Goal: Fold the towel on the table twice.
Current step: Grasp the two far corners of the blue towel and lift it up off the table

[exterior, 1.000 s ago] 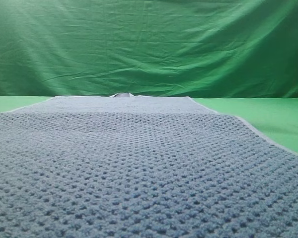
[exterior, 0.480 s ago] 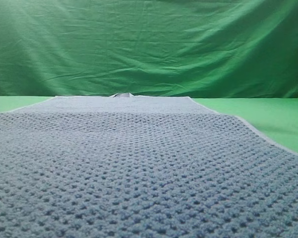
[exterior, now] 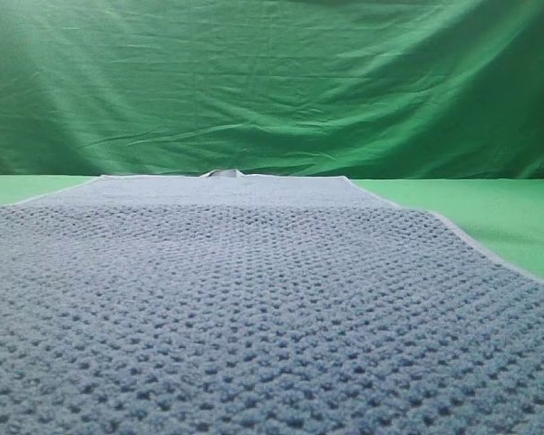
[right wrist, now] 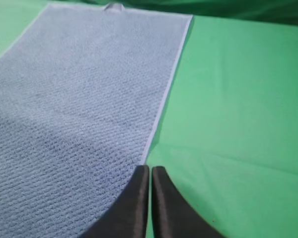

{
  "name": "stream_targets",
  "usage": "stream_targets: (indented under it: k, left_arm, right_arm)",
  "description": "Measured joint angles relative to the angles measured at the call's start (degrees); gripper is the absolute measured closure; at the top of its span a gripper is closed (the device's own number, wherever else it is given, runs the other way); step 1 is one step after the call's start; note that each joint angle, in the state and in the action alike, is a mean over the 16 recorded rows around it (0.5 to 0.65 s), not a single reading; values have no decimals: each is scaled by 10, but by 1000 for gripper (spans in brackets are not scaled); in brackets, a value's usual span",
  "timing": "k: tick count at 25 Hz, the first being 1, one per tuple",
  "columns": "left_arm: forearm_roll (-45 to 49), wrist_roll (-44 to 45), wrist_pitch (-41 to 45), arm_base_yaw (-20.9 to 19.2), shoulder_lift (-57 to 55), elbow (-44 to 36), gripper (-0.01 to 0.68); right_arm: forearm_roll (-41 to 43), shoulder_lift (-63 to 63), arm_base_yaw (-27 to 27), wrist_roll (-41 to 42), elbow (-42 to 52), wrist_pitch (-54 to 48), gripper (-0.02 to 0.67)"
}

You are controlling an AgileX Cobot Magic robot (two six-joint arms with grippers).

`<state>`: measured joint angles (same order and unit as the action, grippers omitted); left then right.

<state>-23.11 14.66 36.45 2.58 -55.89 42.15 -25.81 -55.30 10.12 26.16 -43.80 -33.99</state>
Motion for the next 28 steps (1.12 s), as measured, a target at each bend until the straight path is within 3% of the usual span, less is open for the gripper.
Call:
stream_targets:
  k: [10,21,25,28]
  left_arm:
    - [87,-41,35,0,-199,125,673]
    - [140,-62,20,14,-354,204,673]
    - [152,-65,6,22,-396,220,670]
    - [159,-65,-3,28,-421,228,641]
  right_arm:
    - [35,-207,6,-88,-141,-98,649]
    - [72,-431,60,-136,-280,-126,649]
    - [85,-497,78,-141,-318,-122,623]
    - [90,-533,84,-138,-340,-118,565]
